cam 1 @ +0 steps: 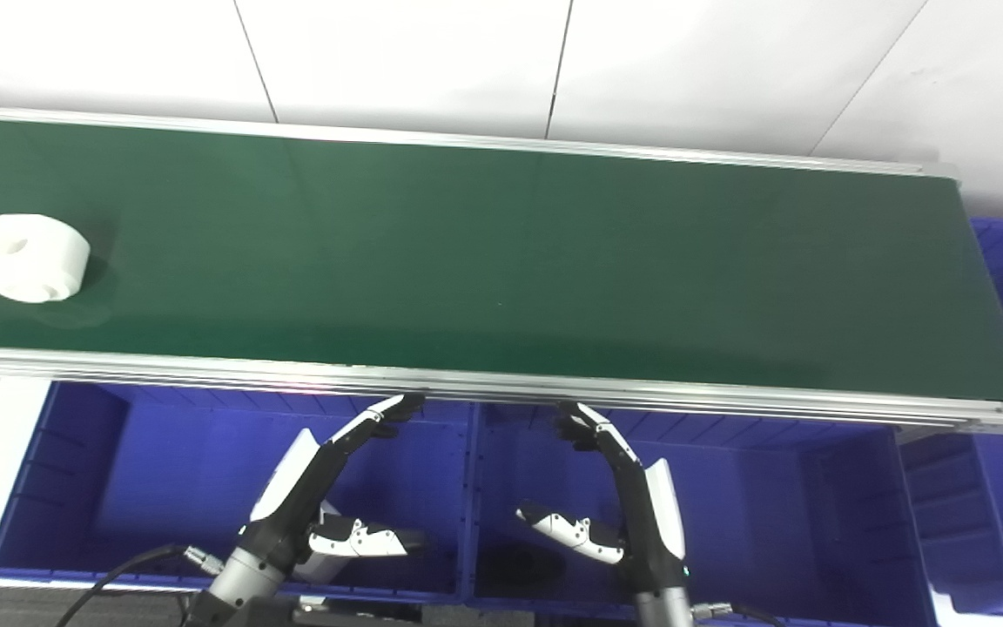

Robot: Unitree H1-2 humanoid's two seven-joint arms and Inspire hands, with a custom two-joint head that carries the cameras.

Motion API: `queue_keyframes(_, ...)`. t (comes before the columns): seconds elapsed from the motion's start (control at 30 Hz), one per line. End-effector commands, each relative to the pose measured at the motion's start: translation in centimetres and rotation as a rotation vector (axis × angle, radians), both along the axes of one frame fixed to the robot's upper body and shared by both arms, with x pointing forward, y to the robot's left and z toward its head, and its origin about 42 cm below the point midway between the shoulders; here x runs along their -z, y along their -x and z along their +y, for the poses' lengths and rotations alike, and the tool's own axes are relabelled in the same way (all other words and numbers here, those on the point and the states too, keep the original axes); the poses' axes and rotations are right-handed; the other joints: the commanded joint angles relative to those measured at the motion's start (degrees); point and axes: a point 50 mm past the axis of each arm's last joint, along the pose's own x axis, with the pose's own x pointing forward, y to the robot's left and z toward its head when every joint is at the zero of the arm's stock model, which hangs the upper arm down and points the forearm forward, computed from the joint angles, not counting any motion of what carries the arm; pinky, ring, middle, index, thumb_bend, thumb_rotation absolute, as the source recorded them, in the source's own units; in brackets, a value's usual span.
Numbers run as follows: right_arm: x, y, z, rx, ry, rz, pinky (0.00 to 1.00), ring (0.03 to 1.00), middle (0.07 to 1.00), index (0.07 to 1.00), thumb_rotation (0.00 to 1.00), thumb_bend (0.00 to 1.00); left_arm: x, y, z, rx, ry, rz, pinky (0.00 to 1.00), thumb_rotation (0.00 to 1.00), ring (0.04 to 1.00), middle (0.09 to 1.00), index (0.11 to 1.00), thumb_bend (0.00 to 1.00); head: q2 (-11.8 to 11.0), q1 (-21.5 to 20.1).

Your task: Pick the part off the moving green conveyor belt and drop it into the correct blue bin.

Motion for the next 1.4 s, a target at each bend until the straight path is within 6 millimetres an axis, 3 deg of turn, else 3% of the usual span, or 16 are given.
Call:
queue_keyframes(0.0, -0.77, 0.46, 1.03, 0.005, -0.065, -0.040, 0.69, 0.714, 0.738, 0.800, 0.49, 0.79, -0.89, 0.03, 0.34, 0.006, 0.027, -0.041, 0.78, 0.54, 0.844, 0.870, 0.867, 0.74, 0.1, 0.0)
queue_keyframes(0.93, -1.01, 0.78, 0.84, -0.007, -0.062, -0.049, 0.70, 0.731, 0.754, 0.811, 0.52, 0.79, -0.95, 0.37, 0.15, 0.018, 0.026, -0.041, 0.78, 0.55, 0.846, 0.874, 0.869, 0.73, 0.7, 0.0)
queue_keyframes(1.1, -1.01, 0.65, 0.73, -0.041, -0.049, -0.058, 0.70, 0.760, 0.805, 0.841, 0.55, 0.81, -0.93, 0.35, 0.05, 0.013, 0.025, -0.047, 0.78, 0.55, 0.846, 0.873, 0.871, 0.73, 0.6, 0.1)
queue_keyframes(1.17, -1.02, 0.60, 0.68, -0.059, -0.040, -0.065, 0.75, 0.806, 0.848, 0.880, 0.62, 0.84, -0.91, 0.31, 0.02, 0.012, 0.026, -0.049, 0.78, 0.55, 0.844, 0.873, 0.870, 0.73, 0.6, 0.1)
queue_keyframes(1.37, -0.99, 0.47, 0.63, -0.083, -0.033, -0.071, 0.82, 0.853, 0.884, 0.913, 0.69, 0.87, -0.86, 0.27, 0.01, 0.007, 0.027, -0.053, 0.78, 0.58, 0.847, 0.872, 0.869, 0.71, 0.6, 0.1)
